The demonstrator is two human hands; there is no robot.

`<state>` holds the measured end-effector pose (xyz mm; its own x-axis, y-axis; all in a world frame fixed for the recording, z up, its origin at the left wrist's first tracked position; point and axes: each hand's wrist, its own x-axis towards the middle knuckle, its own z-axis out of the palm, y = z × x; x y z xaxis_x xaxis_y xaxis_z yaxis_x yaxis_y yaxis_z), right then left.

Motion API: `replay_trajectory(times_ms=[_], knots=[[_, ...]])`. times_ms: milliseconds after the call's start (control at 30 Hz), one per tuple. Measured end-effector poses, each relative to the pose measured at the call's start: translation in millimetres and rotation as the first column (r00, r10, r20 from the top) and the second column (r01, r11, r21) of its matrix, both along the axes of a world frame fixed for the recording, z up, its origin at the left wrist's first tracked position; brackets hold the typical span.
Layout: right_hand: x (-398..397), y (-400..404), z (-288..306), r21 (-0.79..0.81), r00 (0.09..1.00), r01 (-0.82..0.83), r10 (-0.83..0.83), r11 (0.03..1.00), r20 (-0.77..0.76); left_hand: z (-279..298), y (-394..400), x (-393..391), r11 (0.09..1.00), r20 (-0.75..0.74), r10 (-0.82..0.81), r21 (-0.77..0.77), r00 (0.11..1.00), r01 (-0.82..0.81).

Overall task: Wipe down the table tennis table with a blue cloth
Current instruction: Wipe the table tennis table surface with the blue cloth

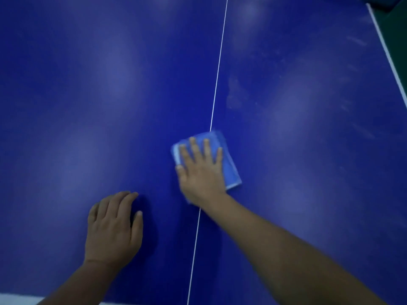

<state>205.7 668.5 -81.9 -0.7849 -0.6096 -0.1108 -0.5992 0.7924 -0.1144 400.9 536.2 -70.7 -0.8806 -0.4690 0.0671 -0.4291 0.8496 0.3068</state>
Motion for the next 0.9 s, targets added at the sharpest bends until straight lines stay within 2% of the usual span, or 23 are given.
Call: replay_trajectory(times_ms=[100,167,233,300,333,400,467,500,533,567,600,633,667,700,733,800,867,900], knots=[[-26.7,-45.2,-1.3,-0.037,0.988,-0.152,0.153,0.988,0.030,3.9,-5.7,-55.7,0.995,-0.083,0.102,0.016,0.991,-0.101],[-63.7,-42.3,-3.5,-0.020,0.988,-0.154,0.154,0.988,-0.008,5.0,-7.4,-97.9,0.990,-0.108,0.140,0.033,0.984,-0.137],[-109.6,-4.1,-8.1,0.035,0.999,-0.016,0.018,0.999,-0.048,4.6,-9.9,-134.8,0.988,-0.103,0.152,0.045,0.983,-0.148],[-155.7,63.4,-8.5,0.100,0.976,0.200,-0.190,0.975,-0.108,0.0,-12.9,-158.2,0.989,-0.075,0.144,0.052,0.987,-0.140],[-176.9,101.7,-6.5,0.100,0.944,0.319,-0.306,0.942,-0.124,-3.4,-13.6,-164.6,0.989,-0.056,0.141,0.054,0.988,-0.138],[-205.5,160.4,2.8,0.021,0.833,0.552,-0.550,0.834,-0.059,-8.9,-14.4,-169.8,0.988,-0.024,0.147,0.043,0.989,-0.146],[-210.8,168.6,5.4,-0.044,0.721,0.693,-0.693,0.720,0.014,-11.9,-15.3,-169.7,0.990,-0.004,0.139,0.029,0.990,-0.139],[-201.0,154.5,4.9,-0.054,0.708,0.704,-0.706,0.708,-0.029,-11.9,-15.5,-169.6,0.991,0.011,0.132,0.027,0.991,-0.132],[-184.4,134.8,3.7,-0.069,0.749,0.652,-0.656,0.755,-0.094,-11.2,-15.8,-169.9,0.991,0.028,0.126,0.030,0.992,-0.127],[-161.7,112.4,1.0,-0.068,0.834,0.531,-0.535,0.845,-0.133,-10.2,-15.7,-170.0,0.992,0.046,0.121,0.035,0.992,-0.122],[-136.4,92.1,-4.3,-0.056,0.932,0.328,-0.333,0.943,-0.144,-8.8,-15.3,-170.5,0.992,0.063,0.116,0.039,0.991,-0.119],[-114.3,80.7,-7.0,-0.035,0.984,0.108,-0.112,0.994,-0.137,-7.6,-15.7,-171.7,0.992,0.076,0.112,0.041,0.991,-0.115],[-107.8,77.8,-7.0,-0.006,0.992,-0.058,0.057,0.998,-0.109,-6.8,-16.0,-172.8,0.993,0.087,0.109,0.040,0.990,-0.113],[-120.2,85.9,-5.5,0.015,0.987,-0.139,0.140,0.990,-0.080,-6.3,-15.9,-172.8,0.993,0.099,0.105,0.038,0.990,-0.109],[-143.2,102.4,-4.9,0.036,0.991,-0.101,0.104,0.994,-0.088,-6.0,-15.8,-172.7,0.993,0.108,0.104,0.038,0.989,-0.108],[-195.5,143.7,-0.6,0.117,0.969,0.229,-0.214,0.966,-0.126,-5.3,-16.9,-174.3,0.993,0.114,0.109,0.041,0.988,-0.114],[-229.9,185.3,7.3,0.110,0.827,0.562,-0.557,0.820,-0.073,-4.0,-17.0,-174.6,0.993,0.129,0.102,0.043,0.986,-0.108],[-232.8,194.9,11.1,0.066,0.769,0.638,-0.639,0.767,-0.014,-3.6,-17.5,-174.4,0.993,0.134,0.100,0.043,0.986,-0.107]])
